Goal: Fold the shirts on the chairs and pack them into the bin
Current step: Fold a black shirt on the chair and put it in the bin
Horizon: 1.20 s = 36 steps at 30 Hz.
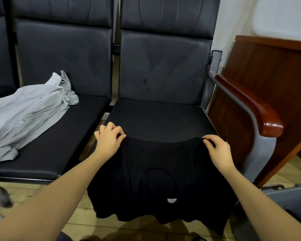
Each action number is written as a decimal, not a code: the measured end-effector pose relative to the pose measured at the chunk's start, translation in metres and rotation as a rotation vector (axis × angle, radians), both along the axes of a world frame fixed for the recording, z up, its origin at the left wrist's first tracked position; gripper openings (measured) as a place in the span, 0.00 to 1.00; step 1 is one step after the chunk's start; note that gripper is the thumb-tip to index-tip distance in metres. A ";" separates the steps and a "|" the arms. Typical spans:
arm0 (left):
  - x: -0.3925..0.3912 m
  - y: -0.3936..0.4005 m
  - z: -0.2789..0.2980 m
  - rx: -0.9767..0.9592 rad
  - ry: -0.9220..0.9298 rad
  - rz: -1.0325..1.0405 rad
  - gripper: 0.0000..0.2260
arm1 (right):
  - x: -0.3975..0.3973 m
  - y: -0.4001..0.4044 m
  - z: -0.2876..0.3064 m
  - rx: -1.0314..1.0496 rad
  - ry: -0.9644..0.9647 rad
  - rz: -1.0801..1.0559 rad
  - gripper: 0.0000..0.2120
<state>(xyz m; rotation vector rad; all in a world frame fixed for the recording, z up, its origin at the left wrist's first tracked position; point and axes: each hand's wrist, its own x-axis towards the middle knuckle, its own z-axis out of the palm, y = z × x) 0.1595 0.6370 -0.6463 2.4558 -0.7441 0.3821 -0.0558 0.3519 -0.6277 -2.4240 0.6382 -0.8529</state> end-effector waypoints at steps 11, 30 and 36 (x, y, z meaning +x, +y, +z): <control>0.022 -0.006 0.024 -0.012 -0.215 -0.009 0.05 | 0.017 -0.023 0.031 -0.146 0.213 0.034 0.10; 0.103 -0.057 0.018 -0.016 -0.089 0.057 0.08 | 0.109 -0.073 0.048 -0.281 0.420 -0.008 0.04; 0.137 -0.081 0.020 0.126 0.038 -0.001 0.09 | 0.147 -0.089 0.042 -0.268 0.444 -0.035 0.02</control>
